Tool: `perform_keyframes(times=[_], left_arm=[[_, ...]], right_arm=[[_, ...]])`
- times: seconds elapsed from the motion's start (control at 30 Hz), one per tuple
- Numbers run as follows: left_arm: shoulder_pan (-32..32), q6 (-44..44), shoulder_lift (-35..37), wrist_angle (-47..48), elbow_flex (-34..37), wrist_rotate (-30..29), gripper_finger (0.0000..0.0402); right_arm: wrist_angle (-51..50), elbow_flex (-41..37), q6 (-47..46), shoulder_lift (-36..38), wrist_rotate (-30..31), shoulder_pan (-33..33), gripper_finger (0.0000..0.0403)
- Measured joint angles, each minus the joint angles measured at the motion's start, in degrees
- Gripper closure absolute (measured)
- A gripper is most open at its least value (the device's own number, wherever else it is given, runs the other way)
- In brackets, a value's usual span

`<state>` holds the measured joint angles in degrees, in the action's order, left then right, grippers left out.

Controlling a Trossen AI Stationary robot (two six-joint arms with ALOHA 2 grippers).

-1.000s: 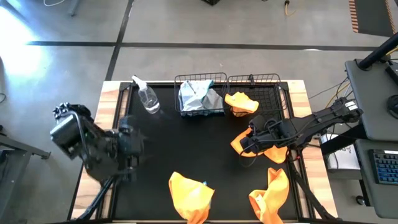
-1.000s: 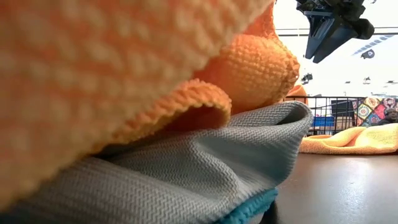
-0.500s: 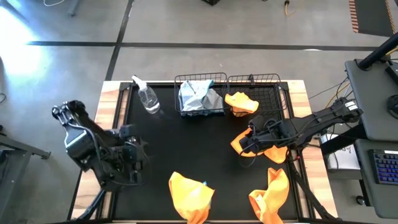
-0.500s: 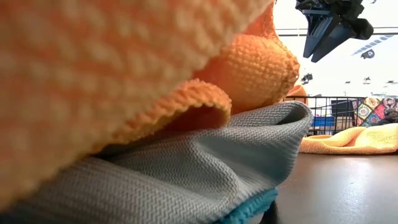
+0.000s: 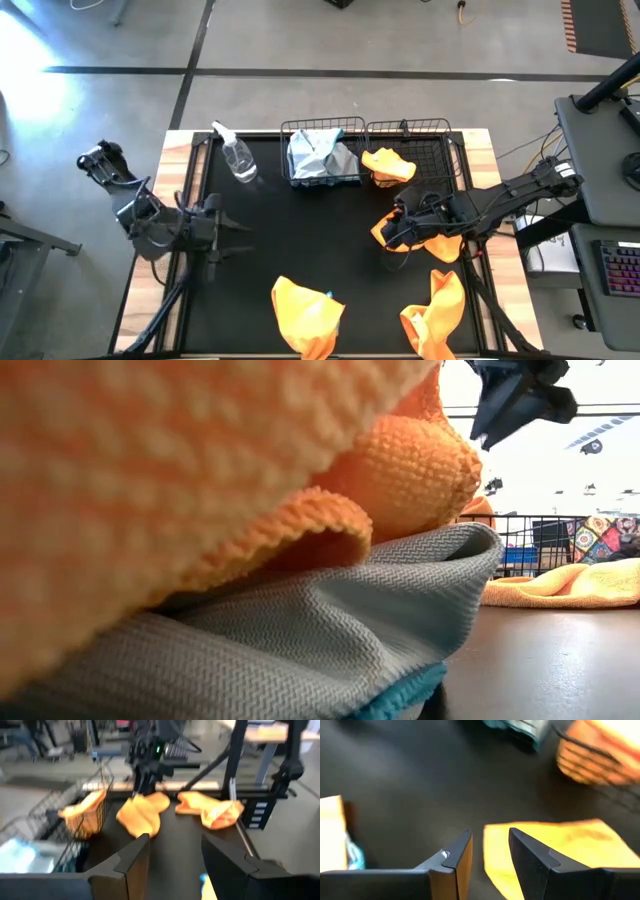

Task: Sort microfiber towel by color & place in baskets
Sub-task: Put the top right orange microfiber towel into the right black wire basket

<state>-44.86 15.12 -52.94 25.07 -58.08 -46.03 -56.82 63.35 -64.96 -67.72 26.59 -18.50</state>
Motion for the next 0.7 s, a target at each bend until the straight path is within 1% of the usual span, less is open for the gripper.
perform_keyframes(times=[0.07,0.13,0.23,0.3,0.5,0.6,0.7], left_arm=[[0.0,-4.4,1.3,-5.4,2.8,0.2,0.0237],[0.0,-6.7,1.8,-8.4,4.7,0.8,0.0237],[0.1,-7.6,1.9,-9.9,6.4,1.0,0.0237],[0.2,-7.6,1.7,-10.1,6.9,0.7,0.0237],[1.3,-7.5,1.3,-10.1,8.4,0.0,0.0237],[2.2,-7.3,1.3,-10.1,8.9,0.0,0.0237],[3.0,-7.2,1.3,-10.6,9.0,0.0,0.0237]], right_arm=[[4.2,0.5,6.4,0.0,0.5,-0.3,0.028],[9.6,1.2,13.8,0.0,1.0,-0.7,0.028],[17.0,2.9,24.5,0.0,2.7,-1.4,0.028],[20.2,4.7,30.5,0.0,3.8,-1.8,0.028],[21.4,10.4,42.0,0.1,5.1,-2.5,0.028],[21.2,11.2,47.7,0.8,5.0,-2.7,0.028],[20.3,10.9,50.2,2.1,4.9,-2.7,0.028]])
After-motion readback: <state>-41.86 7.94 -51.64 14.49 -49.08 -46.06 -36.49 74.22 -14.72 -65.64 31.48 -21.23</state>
